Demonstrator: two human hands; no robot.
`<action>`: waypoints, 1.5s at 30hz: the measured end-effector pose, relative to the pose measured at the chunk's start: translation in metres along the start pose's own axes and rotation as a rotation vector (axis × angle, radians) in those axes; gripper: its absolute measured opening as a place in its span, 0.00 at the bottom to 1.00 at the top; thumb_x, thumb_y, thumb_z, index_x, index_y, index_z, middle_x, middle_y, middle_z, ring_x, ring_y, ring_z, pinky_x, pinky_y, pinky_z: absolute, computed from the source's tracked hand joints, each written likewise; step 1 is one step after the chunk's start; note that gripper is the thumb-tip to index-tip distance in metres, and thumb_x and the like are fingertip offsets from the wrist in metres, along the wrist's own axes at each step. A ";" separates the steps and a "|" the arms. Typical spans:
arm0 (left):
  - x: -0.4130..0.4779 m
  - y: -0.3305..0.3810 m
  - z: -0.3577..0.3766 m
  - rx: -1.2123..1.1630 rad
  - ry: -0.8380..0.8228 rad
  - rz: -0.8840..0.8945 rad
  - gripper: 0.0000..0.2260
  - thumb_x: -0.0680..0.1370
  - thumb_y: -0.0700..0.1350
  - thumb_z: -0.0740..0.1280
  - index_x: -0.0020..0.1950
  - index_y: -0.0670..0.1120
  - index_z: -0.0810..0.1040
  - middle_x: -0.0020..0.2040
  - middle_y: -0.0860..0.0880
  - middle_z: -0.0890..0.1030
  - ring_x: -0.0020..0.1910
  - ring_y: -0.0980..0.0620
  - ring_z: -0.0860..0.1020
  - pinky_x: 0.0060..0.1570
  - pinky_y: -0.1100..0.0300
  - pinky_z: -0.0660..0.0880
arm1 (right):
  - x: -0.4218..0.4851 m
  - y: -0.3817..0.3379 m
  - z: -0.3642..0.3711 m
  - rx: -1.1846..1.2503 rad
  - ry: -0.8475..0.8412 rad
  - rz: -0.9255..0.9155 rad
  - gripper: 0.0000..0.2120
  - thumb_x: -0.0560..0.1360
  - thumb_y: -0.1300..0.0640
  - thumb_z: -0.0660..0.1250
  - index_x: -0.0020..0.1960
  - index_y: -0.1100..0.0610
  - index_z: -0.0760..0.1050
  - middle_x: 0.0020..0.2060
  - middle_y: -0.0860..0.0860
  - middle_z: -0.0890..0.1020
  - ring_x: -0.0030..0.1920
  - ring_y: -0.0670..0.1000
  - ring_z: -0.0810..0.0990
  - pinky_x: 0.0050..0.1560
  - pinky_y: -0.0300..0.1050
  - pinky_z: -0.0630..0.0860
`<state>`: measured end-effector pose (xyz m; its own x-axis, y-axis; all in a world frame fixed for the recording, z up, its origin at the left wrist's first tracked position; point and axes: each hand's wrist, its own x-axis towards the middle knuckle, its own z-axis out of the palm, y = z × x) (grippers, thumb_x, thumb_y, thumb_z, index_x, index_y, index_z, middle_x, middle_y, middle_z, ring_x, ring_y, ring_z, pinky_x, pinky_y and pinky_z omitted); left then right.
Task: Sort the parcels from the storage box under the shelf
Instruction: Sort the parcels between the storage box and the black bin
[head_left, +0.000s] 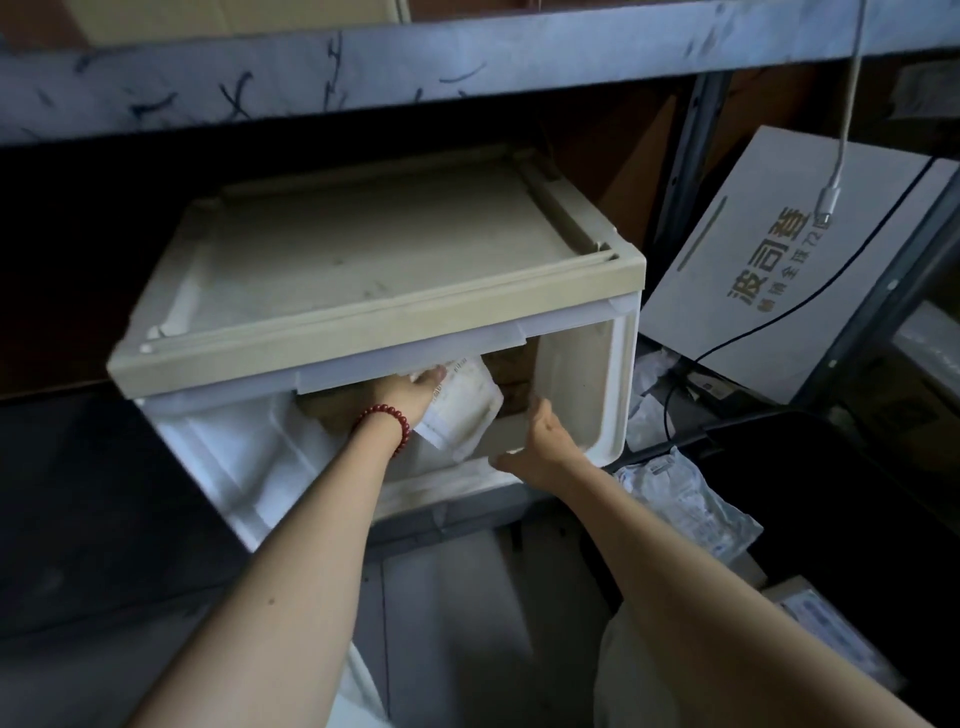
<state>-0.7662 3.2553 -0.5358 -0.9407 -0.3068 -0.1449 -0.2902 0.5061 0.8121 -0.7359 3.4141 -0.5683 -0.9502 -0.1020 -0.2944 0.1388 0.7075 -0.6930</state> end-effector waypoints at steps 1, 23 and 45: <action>-0.004 -0.002 -0.006 -0.041 0.019 0.007 0.07 0.80 0.47 0.64 0.43 0.46 0.74 0.43 0.52 0.74 0.50 0.52 0.70 0.47 0.65 0.62 | -0.004 -0.004 0.003 -0.001 -0.018 0.007 0.46 0.74 0.54 0.71 0.77 0.62 0.42 0.75 0.59 0.54 0.73 0.60 0.60 0.72 0.49 0.60; -0.123 -0.029 -0.097 -0.296 0.069 -0.005 0.16 0.76 0.43 0.69 0.59 0.52 0.66 0.52 0.50 0.75 0.47 0.49 0.78 0.46 0.56 0.77 | -0.096 -0.028 -0.018 0.530 -0.236 0.206 0.29 0.75 0.47 0.69 0.67 0.62 0.65 0.55 0.55 0.75 0.51 0.59 0.80 0.47 0.57 0.81; -0.135 -0.049 -0.112 0.060 -0.183 0.007 0.19 0.74 0.45 0.72 0.64 0.48 0.74 0.53 0.52 0.77 0.44 0.58 0.76 0.37 0.65 0.74 | -0.092 -0.018 -0.031 0.292 0.036 -0.035 0.15 0.72 0.55 0.74 0.54 0.64 0.81 0.48 0.57 0.83 0.49 0.55 0.82 0.53 0.47 0.80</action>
<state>-0.6058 3.1820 -0.4926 -0.9573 -0.1542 -0.2446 -0.2887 0.5563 0.7792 -0.6592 3.4325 -0.5085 -0.9644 -0.0947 -0.2468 0.1747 0.4723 -0.8639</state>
